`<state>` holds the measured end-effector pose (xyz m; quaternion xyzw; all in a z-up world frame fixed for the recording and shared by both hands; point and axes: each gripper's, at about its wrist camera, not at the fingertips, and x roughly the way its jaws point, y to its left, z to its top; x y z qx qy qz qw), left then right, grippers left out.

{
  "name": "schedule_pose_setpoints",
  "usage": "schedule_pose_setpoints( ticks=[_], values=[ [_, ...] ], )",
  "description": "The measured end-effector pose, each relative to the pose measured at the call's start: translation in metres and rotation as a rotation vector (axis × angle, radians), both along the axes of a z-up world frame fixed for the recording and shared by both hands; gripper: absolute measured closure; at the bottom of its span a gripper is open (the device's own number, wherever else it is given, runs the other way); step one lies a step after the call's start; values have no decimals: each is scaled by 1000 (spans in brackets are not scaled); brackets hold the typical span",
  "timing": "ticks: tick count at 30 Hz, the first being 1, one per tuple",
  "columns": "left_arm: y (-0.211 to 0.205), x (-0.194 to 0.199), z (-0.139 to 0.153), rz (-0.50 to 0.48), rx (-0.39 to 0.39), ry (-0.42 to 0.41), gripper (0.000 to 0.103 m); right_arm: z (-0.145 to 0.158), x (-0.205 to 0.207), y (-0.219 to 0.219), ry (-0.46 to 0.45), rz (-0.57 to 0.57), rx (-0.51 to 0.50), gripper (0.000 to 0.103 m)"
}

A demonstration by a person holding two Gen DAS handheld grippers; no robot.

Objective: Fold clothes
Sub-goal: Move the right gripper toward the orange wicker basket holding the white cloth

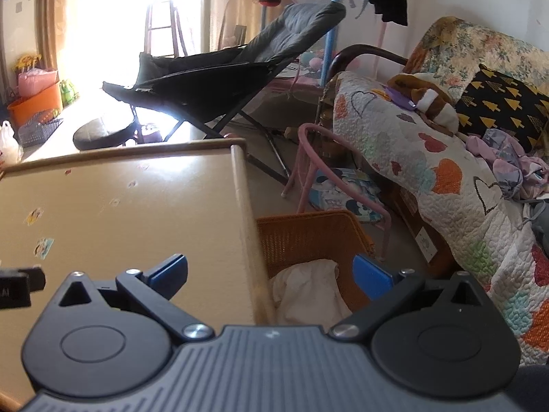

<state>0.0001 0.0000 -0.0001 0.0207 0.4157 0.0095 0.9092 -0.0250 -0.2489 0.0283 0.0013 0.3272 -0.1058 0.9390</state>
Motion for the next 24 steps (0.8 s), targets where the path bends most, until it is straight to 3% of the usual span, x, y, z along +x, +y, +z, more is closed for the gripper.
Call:
schedule_pose_setpoints(
  ticks=[11, 20, 24],
  values=[
    [-1, 8, -10, 3, -8, 42, 0, 14, 11, -36, 0, -46, 83, 1],
    [-5, 15, -12, 7, 0, 61, 0, -1, 42, -62, 22, -74, 27, 2],
    [-8, 17, -11, 11, 12, 59, 0, -12, 61, -78, 43, -117, 51, 2]
  ],
)
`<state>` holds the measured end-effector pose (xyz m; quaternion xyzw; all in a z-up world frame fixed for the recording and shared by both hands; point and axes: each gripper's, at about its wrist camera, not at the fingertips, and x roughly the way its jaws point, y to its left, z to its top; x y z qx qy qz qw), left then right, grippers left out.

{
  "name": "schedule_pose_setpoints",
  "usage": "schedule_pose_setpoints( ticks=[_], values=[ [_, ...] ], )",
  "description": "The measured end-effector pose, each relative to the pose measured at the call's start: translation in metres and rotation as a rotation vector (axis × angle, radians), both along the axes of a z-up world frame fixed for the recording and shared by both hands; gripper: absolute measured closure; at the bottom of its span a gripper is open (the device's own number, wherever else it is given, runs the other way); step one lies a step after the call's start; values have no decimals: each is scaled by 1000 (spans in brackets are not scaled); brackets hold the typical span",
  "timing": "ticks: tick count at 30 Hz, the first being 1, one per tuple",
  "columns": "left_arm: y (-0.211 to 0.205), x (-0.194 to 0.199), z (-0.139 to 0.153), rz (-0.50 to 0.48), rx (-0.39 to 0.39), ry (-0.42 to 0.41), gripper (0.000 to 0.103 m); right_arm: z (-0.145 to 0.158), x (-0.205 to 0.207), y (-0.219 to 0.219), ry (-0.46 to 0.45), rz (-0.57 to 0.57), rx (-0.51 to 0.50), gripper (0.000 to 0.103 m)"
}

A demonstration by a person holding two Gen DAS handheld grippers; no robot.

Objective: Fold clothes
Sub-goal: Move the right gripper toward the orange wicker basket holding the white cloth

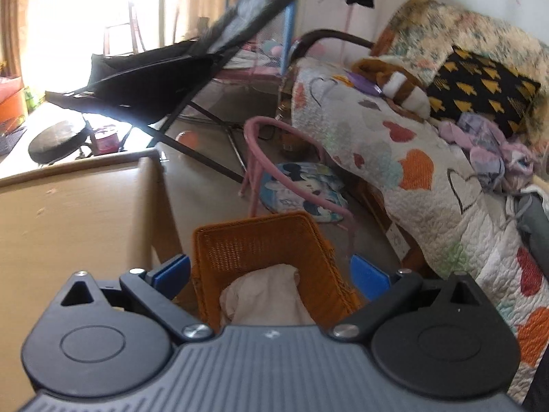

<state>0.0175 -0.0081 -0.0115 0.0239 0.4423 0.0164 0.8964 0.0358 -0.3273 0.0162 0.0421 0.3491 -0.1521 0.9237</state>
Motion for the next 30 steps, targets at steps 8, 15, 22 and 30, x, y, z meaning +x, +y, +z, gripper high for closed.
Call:
schedule_pose_setpoints(
  ticks=[8, 15, 22, 30],
  values=[
    [1, 1, -3, 5, 1, -5, 0, -24, 22, -20, 26, -46, 29, 8],
    [0, 6, -9, -9, 26, 0, 0, -42, 43, -25, 51, -34, 31, 12],
    [0, 9, -15, -16, 23, -1, 0, -62, 61, -29, 117, -58, 8, 13],
    [1, 17, -12, -1, 3, -6, 0, -92, 75, -37, 184, -111, 7, 13]
  ],
)
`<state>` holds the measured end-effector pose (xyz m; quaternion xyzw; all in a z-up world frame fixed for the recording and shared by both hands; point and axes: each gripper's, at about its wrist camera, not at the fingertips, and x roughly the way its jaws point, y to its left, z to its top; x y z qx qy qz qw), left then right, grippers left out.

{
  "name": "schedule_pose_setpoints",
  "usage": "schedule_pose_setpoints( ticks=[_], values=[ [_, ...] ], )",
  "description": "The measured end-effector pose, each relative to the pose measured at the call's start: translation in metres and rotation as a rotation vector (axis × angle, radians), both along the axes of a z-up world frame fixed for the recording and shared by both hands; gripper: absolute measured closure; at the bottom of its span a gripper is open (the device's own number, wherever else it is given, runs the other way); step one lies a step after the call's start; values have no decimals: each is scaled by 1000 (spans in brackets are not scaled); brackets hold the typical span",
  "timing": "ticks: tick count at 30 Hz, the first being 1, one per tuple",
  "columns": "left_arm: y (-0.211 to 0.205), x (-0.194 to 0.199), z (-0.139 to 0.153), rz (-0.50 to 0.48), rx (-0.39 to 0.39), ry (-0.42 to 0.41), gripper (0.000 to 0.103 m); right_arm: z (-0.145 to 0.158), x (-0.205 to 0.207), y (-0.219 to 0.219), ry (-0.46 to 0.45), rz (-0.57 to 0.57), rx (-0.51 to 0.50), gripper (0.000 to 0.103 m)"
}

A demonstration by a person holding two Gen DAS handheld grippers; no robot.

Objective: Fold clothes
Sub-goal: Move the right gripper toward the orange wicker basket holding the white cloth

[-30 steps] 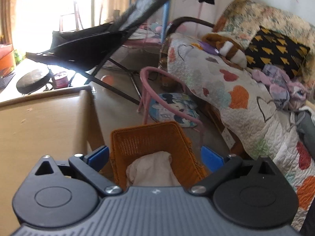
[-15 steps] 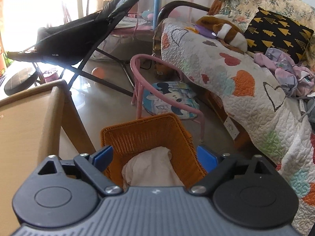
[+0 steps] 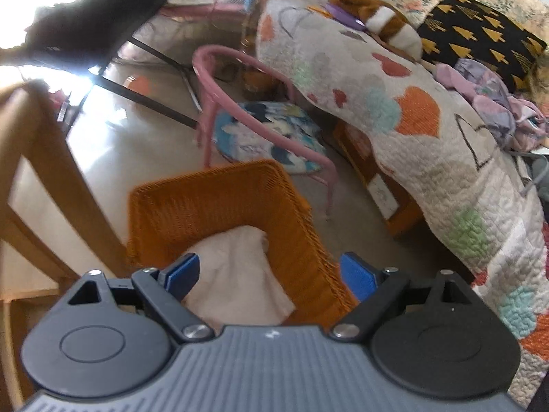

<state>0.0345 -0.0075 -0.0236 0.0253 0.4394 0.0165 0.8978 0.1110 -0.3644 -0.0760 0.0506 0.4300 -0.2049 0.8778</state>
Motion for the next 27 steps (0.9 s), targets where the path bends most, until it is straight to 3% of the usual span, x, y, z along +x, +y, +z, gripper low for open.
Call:
schedule_pose_setpoints(
  ticks=[7, 20, 27],
  values=[
    [1, 6, 2, 8, -9, -1, 0, -20, 8, -8, 23, -64, 44, 14],
    [3, 19, 0, 9, 34, -6, 0, -67, 39, -12, 94, -7, 125, 23],
    [8, 25, 2, 31, 8, 0, 0, -99, 59, -4, 139, 22, 165, 29]
  ],
)
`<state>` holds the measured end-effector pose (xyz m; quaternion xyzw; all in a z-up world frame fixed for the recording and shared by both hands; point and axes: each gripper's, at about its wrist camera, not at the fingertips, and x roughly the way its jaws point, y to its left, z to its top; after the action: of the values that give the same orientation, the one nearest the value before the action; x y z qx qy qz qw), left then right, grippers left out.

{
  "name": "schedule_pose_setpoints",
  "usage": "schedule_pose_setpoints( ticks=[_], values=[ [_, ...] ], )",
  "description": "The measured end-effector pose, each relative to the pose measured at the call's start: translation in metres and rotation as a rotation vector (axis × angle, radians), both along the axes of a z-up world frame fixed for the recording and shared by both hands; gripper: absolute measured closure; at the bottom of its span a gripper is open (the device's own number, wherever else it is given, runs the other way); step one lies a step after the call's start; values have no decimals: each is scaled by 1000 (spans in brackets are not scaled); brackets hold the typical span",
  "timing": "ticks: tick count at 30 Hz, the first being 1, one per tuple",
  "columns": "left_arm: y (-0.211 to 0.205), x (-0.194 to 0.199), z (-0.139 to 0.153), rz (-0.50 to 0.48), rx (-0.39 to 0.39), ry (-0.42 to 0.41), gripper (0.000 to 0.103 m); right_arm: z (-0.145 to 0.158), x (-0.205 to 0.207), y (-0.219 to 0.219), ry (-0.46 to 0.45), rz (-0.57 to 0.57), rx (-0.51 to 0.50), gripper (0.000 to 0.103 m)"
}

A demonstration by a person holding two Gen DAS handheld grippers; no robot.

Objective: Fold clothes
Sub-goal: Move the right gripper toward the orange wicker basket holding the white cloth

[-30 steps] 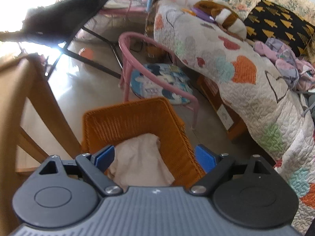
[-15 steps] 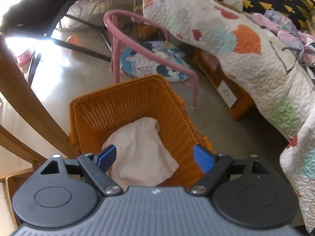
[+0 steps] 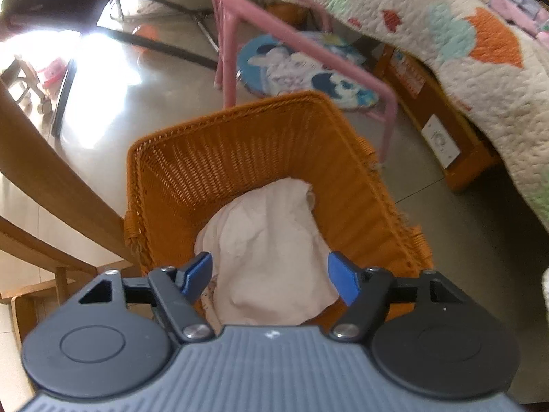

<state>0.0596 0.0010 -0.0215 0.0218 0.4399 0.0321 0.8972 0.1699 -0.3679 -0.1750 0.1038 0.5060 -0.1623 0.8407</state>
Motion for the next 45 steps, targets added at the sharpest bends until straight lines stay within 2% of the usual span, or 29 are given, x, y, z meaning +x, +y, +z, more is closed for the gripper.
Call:
schedule_pose_setpoints(
  ticks=[12, 18, 24, 26, 29, 33, 36, 37, 40, 41, 43, 45],
  values=[
    [1, 11, -5, -19, 1, 19, 0, -54, 39, -8, 36, 8, 76, 30],
    [6, 13, -3, -8, -35, 16, 0, -74, 55, -1, 56, 51, 81, 36],
    [7, 15, -6, -21, -37, -21, 0, -91, 64, -1, 78, 43, 85, 37],
    [10, 14, -9, -53, -47, -43, 0, -93, 65, -1, 76, 44, 95, 37],
    [35, 16, -18, -120, -148, -66, 0, -91, 66, -2, 73, 14, 93, 37],
    [87, 1, -27, -144, -321, -198, 1, -77, 71, -2, 70, 7, 86, 37],
    [110, -6, -35, -234, -361, -261, 0, -64, 67, -8, 56, -47, 59, 37],
    [122, -8, -38, -216, -406, -289, 0, -60, 64, -12, 56, -78, 63, 37],
    [169, -7, -51, -149, -681, -362, 0, -58, 58, -19, 56, -145, 64, 36],
    [180, -7, -54, -117, -727, -385, 1, -58, 56, -20, 56, -162, 66, 36],
    [183, -4, -55, -66, -706, -419, 1, -61, 57, -20, 65, -155, 66, 36],
    [180, -2, -56, -53, -686, -430, 1, -63, 61, -13, 75, -89, 30, 37]
  ],
)
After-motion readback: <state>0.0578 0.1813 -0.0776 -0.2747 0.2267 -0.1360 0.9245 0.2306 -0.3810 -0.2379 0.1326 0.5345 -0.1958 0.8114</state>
